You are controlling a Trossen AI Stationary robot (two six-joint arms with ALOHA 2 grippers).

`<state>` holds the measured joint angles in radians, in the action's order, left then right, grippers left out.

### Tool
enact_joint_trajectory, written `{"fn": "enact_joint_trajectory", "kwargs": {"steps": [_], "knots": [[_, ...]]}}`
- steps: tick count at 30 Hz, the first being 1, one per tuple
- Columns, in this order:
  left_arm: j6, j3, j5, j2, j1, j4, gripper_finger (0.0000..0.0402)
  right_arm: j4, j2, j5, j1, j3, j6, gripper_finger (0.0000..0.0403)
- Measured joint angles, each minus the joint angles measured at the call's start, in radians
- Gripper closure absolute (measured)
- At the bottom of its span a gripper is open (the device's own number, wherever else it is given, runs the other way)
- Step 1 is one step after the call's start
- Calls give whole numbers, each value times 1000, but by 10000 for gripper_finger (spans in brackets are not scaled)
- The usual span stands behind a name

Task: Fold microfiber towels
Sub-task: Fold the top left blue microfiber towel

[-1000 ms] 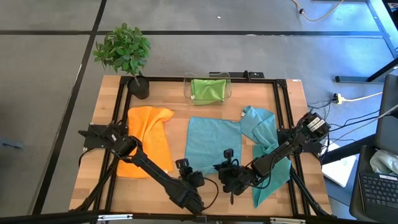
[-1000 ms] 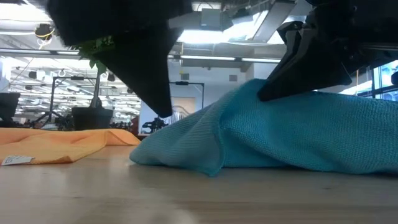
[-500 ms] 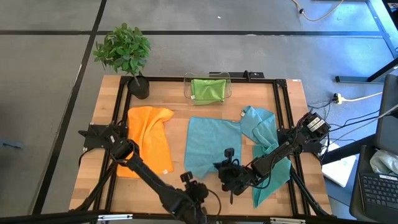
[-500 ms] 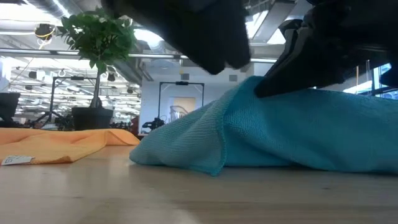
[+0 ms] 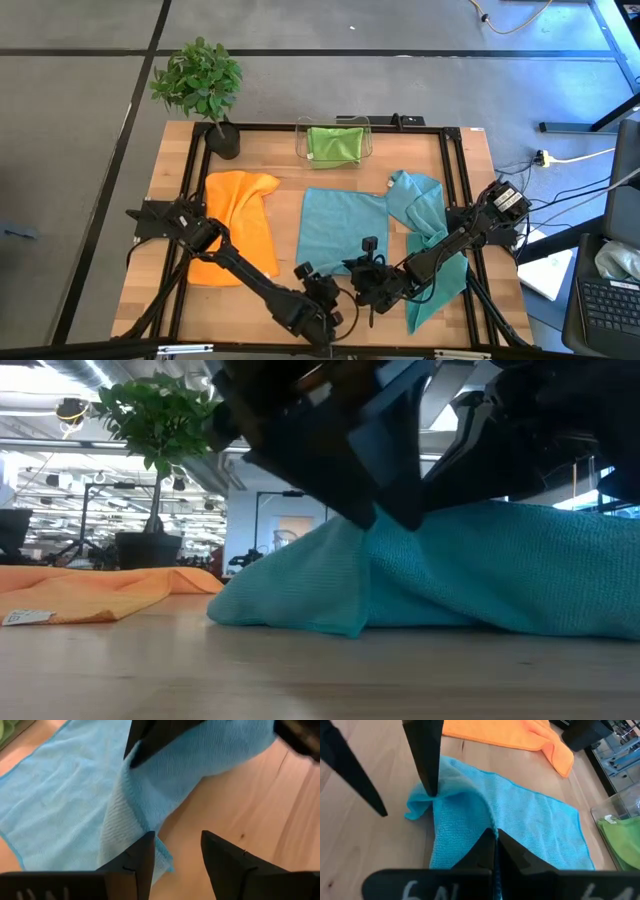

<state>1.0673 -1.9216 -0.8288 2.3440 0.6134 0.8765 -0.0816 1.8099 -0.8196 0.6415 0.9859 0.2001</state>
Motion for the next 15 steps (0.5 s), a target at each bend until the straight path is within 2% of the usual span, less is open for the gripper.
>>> {"fn": "enact_joint_trajectory", "kwargs": {"steps": [4,15], "knots": [[6,1,-5,0,0,0,251,-1,0,0,0,0,-1,395],[162,0,-8,14,-19,121,252,1,0,0,0,0,-3,395]]}}
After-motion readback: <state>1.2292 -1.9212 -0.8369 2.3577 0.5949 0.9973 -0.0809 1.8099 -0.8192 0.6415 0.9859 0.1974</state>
